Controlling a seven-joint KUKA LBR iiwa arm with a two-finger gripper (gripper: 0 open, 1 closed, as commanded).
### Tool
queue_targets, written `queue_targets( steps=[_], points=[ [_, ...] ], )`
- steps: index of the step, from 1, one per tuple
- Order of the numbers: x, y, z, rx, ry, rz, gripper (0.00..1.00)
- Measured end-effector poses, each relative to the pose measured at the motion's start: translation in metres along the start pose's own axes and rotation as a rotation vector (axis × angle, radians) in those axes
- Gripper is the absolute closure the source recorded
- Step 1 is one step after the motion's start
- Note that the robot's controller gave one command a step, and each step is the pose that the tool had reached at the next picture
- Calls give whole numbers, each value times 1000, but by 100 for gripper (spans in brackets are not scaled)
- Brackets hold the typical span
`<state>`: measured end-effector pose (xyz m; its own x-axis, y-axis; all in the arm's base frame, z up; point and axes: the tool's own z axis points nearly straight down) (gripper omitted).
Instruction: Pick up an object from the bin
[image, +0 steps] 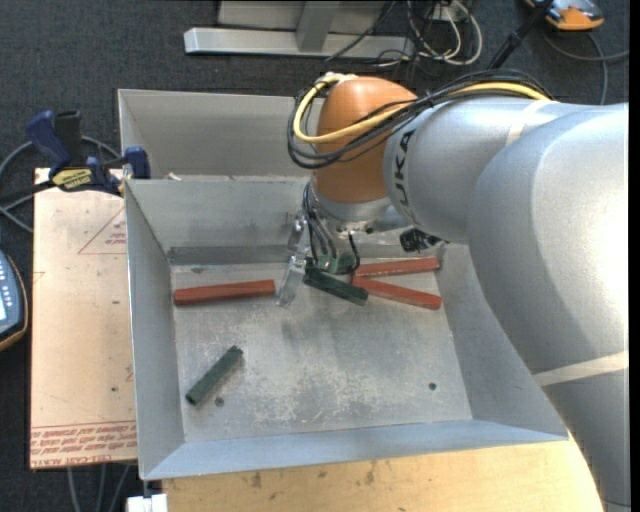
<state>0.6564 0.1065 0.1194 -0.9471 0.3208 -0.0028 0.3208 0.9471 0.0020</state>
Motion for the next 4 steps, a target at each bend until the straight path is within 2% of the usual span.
queue_targets(
  steps=[1,2,3,4],
  points=[
    [27,46,52,2,7,15,0],
    [24,44,48,0,1,18,100],
    [55,80,-39,-6,-5,25,100],
    [32,61,-110,-4,-7,32,100]
  ],
)
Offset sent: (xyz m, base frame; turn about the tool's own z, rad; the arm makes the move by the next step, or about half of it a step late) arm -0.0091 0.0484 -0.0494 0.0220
